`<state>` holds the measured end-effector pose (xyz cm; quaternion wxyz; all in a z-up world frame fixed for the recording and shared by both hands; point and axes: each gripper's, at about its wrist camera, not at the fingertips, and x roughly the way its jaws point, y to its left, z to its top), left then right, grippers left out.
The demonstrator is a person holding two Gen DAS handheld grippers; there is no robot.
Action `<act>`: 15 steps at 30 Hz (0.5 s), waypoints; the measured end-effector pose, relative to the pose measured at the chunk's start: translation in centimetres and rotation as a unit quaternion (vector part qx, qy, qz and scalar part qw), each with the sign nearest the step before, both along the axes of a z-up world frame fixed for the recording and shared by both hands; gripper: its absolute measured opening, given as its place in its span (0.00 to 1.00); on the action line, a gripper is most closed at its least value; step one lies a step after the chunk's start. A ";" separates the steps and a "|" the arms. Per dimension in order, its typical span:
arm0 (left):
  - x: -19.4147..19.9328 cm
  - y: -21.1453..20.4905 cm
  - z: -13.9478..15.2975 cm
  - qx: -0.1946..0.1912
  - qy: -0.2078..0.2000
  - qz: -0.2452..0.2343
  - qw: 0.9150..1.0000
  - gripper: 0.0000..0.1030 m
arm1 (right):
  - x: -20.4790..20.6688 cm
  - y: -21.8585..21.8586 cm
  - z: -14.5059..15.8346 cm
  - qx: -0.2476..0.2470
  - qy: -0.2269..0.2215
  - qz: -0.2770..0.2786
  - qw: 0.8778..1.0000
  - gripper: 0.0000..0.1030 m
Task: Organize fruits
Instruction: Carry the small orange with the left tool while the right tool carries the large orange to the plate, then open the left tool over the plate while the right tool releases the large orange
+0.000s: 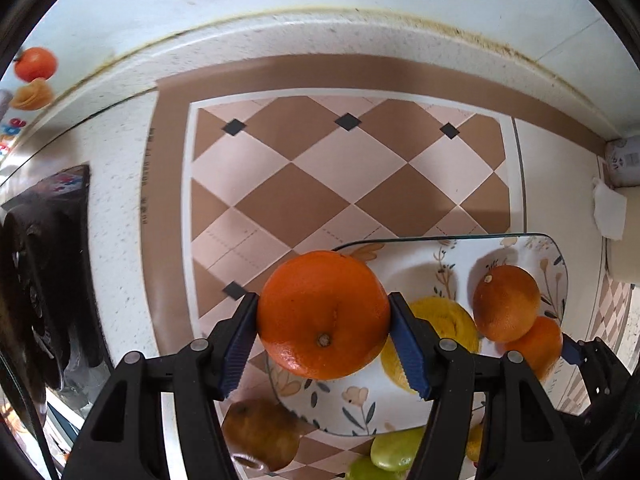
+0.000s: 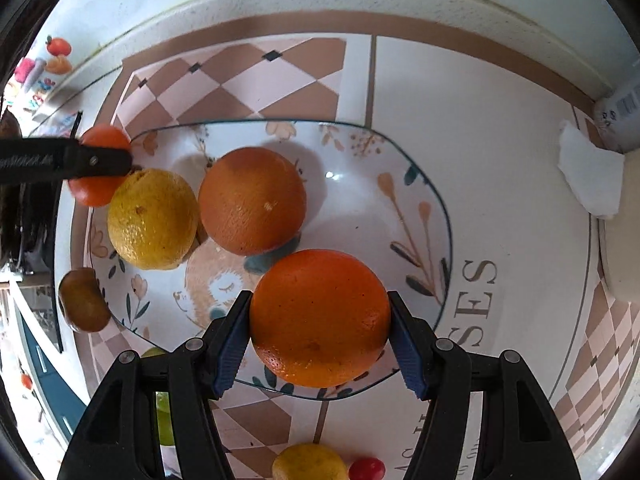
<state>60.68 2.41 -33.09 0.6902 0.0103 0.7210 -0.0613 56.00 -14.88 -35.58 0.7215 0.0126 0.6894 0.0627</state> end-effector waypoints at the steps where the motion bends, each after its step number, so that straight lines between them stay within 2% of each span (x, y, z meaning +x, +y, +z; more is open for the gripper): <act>1: 0.1 -0.1 -0.2 0.003 0.002 -0.002 1.000 0.60 | 0.0 0.0 -0.1 0.000 0.002 0.002 1.000 0.65; 6: 0.1 -0.4 -0.4 0.014 0.006 -0.013 1.000 0.60 | -0.4 0.0 -0.7 0.000 0.016 -0.005 1.000 0.66; 9: 0.3 -0.5 -0.8 0.008 0.017 -0.006 1.000 0.60 | -0.6 -0.5 -0.4 0.001 0.020 -0.009 1.000 0.81; 10: 0.4 -0.5 -0.8 0.005 0.015 -0.002 1.000 0.63 | -0.5 -0.4 -0.2 0.001 0.016 -0.009 1.000 0.85; 13: 0.3 -0.3 -0.8 0.017 0.007 -0.003 1.000 0.83 | -0.8 -1.1 0.2 0.009 0.016 -0.018 1.000 0.88; 15: 0.1 0.1 -0.5 0.023 0.001 0.002 1.000 0.85 | -1.2 -1.9 0.5 0.015 0.016 -0.031 0.999 0.88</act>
